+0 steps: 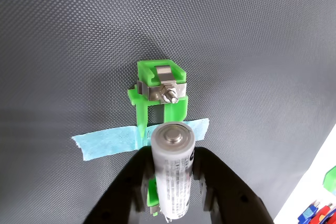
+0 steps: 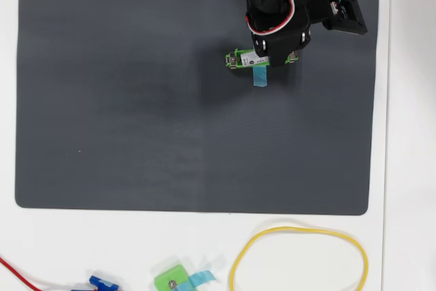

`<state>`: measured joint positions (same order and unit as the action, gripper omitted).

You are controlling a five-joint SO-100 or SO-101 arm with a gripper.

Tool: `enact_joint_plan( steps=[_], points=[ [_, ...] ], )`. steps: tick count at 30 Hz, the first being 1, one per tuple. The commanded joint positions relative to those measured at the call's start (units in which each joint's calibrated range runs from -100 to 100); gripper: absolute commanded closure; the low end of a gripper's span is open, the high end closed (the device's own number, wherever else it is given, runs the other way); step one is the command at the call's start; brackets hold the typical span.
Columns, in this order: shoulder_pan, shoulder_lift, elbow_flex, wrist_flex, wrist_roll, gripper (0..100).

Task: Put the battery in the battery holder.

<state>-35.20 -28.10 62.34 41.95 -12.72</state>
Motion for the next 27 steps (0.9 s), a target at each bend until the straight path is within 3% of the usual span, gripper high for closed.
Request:
enact_joint_plan(
  steps=[1,27],
  points=[
    [0.9,0.2,-2.9,-0.9,-0.4,100],
    [0.8,0.3,-2.9,-1.0,-1.9,100]
  ],
)
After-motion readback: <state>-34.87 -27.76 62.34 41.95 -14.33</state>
